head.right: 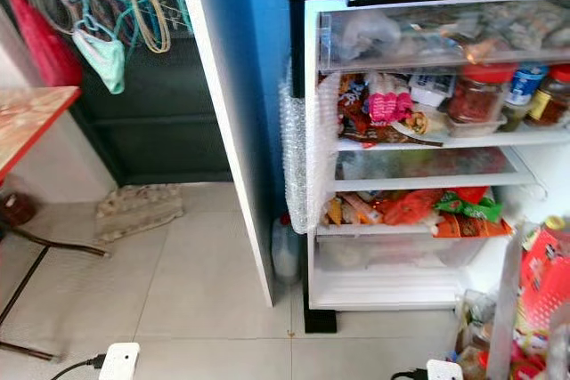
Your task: Restocking fridge
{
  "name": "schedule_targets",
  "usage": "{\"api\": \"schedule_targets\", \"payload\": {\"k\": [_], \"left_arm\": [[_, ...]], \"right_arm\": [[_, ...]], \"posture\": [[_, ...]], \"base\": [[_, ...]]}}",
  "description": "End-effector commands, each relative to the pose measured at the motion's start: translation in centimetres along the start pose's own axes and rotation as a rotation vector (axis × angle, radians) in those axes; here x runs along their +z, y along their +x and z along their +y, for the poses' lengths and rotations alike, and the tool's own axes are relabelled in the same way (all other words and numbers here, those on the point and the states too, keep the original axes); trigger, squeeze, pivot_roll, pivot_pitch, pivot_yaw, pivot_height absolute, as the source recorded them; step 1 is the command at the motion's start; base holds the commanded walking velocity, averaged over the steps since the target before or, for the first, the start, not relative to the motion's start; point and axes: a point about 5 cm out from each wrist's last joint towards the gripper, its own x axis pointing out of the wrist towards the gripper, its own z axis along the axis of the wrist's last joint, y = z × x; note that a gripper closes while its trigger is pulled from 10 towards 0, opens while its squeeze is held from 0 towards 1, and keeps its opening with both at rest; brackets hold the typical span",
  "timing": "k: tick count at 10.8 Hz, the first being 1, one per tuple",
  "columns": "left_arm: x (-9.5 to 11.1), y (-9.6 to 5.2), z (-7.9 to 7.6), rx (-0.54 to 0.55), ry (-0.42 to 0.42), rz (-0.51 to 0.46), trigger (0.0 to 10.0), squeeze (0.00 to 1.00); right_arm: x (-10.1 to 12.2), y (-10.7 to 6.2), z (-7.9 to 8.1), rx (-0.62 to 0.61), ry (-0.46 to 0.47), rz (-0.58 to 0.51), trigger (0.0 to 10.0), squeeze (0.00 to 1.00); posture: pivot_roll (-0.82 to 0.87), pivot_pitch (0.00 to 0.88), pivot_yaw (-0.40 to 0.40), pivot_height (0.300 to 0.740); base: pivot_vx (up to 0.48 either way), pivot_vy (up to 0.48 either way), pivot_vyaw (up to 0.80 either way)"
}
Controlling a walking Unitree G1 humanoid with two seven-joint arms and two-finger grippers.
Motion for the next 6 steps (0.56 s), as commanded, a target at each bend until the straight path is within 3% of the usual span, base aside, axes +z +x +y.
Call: {"api": "schedule_targets", "payload": {"k": [1, 6], "left_arm": [[-0.13, -0.05, 0.52, 0.014, -0.009, 0.001, 10.0, 0.00], [-0.16, -0.05, 0.53, 0.014, -0.006, 0.003, 10.0, 0.00]], "right_arm": [[-0.69, -0.08, -0.32, -0.046, -0.029, 0.039, 10.0, 0.00], [-0.93, -0.11, -0.19, -0.089, -0.027, 0.053, 10.0, 0.00]], "posture": [[-0.06, 0.000, 0.046, 0.740], [-0.06, 0.000, 0.048, 0.740]], "base": [[0.000, 0.000, 0.00], [0.000, 0.000, 0.00]]}}
